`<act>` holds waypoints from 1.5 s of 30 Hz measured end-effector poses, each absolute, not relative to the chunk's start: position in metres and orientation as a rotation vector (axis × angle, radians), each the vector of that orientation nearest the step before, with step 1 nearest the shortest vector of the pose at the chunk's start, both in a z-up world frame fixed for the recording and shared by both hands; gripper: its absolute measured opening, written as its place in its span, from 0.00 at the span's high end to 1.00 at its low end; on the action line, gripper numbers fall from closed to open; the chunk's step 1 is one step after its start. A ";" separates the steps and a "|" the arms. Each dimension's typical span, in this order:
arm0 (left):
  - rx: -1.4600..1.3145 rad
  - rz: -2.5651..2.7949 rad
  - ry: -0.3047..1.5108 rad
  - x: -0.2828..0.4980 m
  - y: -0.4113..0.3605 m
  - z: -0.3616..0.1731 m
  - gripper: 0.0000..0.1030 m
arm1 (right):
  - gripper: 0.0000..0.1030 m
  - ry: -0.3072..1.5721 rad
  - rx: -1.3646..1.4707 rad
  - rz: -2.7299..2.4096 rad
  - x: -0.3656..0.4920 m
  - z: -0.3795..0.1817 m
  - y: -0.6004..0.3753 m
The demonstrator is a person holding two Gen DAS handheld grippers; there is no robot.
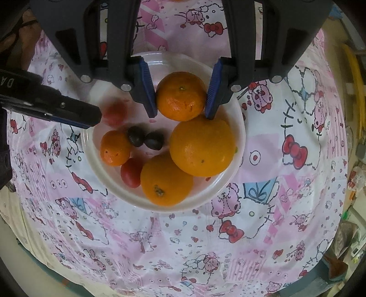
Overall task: Organize fruits
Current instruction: 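Carry the tomato and small orange over the plate with both grippers, then lower the tomato and orange onto the plate and open both grippers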
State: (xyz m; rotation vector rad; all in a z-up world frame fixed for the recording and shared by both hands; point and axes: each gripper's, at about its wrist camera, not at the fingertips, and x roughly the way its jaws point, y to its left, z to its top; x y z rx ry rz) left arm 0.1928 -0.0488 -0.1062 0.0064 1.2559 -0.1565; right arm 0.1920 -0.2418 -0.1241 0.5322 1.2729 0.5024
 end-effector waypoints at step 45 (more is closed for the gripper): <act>-0.077 -0.157 1.073 0.134 -0.007 -0.045 0.13 | 0.38 1.153 0.511 0.486 0.144 -0.068 -0.255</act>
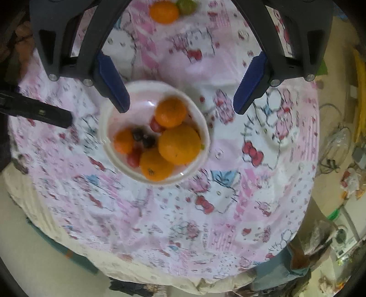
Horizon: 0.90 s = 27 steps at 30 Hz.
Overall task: Organize fruits
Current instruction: 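Lower the tomato and orange onto the plate and open both grippers, then grasp the last small orange beside the green lime with the right gripper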
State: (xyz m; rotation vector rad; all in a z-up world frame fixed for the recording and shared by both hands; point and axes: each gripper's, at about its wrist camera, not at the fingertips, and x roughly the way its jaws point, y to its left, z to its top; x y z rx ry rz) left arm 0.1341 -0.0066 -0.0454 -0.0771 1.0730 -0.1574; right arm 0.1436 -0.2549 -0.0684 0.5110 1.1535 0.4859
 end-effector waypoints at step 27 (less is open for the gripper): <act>-0.315 0.126 1.175 0.091 0.073 -0.066 0.13 | 0.40 1.379 0.410 0.633 0.106 -0.128 -0.173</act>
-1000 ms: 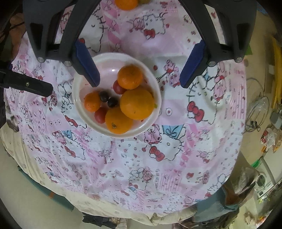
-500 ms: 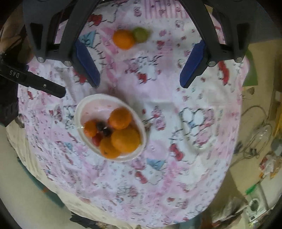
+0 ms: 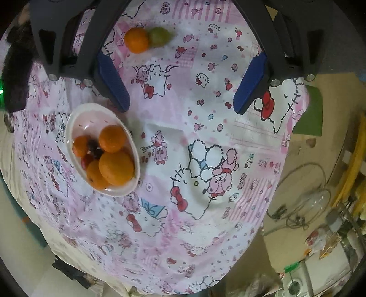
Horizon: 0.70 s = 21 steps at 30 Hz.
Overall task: Organize fruits
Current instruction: 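Grasp the last small orange beside the green lime with the right gripper, then grasp the green lime with the left gripper while the right gripper lifts the orange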
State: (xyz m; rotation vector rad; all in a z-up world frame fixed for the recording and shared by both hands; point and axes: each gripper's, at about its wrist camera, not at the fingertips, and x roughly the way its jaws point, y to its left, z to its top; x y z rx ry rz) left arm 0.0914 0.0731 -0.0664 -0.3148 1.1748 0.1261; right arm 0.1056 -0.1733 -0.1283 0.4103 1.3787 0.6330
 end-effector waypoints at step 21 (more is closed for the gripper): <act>-0.289 0.100 1.206 0.091 0.070 -0.074 0.13 | 0.57 1.433 0.184 0.829 0.075 -0.132 -0.135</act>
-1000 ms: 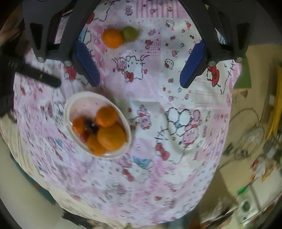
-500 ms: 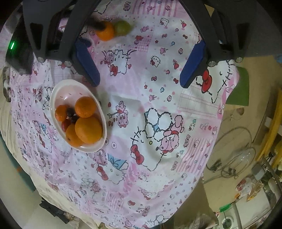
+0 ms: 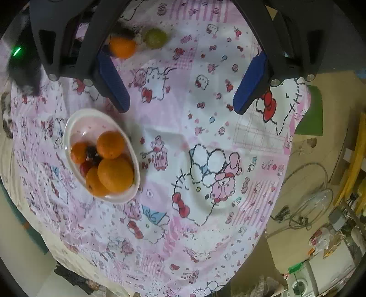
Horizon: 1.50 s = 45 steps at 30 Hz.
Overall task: Organize fruits
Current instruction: 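Grasp the green lime with the left gripper while the right gripper lifts the orange, then carry the lime and orange over the plate with both grippers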
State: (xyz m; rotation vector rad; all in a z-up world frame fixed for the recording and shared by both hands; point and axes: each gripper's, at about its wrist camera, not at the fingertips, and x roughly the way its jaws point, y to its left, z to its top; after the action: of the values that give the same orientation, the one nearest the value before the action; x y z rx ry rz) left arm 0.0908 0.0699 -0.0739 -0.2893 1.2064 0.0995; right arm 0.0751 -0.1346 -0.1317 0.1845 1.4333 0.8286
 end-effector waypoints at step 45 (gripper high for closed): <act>-0.002 -0.132 1.225 0.064 -0.020 -0.049 0.78 | 0.57 1.079 0.557 0.529 0.099 -0.051 -0.277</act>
State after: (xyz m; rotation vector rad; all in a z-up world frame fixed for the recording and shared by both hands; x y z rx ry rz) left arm 0.0643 -0.0204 -0.0492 -0.0022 1.2254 -0.1322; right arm 0.0992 -0.2774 -0.0514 0.5574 1.0794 0.5291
